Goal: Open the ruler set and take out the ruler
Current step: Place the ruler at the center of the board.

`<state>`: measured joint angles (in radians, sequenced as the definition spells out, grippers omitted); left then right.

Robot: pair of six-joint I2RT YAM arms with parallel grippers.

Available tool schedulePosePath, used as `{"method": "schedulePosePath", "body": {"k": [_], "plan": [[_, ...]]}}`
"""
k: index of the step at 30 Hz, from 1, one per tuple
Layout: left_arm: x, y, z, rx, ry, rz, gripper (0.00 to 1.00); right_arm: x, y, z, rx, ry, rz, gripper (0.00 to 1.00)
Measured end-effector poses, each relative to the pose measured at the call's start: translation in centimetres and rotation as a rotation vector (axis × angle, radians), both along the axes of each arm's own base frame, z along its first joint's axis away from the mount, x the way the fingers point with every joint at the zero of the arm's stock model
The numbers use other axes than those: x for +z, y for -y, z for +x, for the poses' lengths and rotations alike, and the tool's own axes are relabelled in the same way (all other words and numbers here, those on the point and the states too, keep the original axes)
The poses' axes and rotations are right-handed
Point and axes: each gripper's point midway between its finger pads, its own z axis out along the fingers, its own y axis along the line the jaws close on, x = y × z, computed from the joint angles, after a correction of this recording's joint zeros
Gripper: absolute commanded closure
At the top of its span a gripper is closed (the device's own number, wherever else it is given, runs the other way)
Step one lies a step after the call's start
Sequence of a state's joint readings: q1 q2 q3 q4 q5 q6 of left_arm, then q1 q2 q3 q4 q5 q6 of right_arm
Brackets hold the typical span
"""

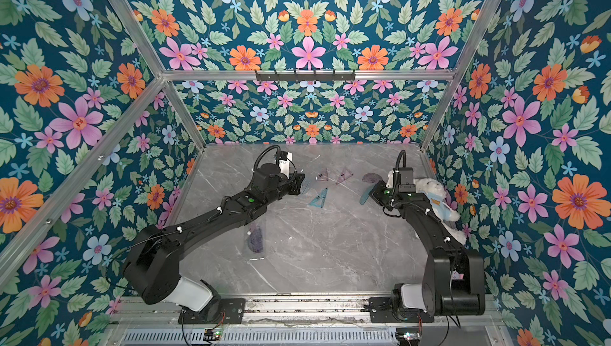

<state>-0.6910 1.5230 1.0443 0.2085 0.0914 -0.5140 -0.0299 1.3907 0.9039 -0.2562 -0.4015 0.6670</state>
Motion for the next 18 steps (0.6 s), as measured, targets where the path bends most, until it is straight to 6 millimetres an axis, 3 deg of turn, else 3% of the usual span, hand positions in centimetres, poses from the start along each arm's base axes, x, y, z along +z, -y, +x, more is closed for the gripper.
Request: {"method": "schedulePosePath", "body": {"k": [6, 12, 18], "plan": [[0.5, 0.0, -0.2, -0.005, 0.002, -0.002, 1.0, -3.1, 2.6, 2.8, -0.039, -0.026, 0.024, 0.99], [0.5, 0.2, -0.2, -0.015, -0.003, -0.002, 1.0, -5.8, 2.6, 5.1, -0.022, -0.044, 0.052, 0.99], [0.5, 0.5, -0.1, -0.022, -0.005, 0.003, 1.0, -7.7, 2.6, 6.0, -0.023, -0.072, 0.058, 0.99]]}}
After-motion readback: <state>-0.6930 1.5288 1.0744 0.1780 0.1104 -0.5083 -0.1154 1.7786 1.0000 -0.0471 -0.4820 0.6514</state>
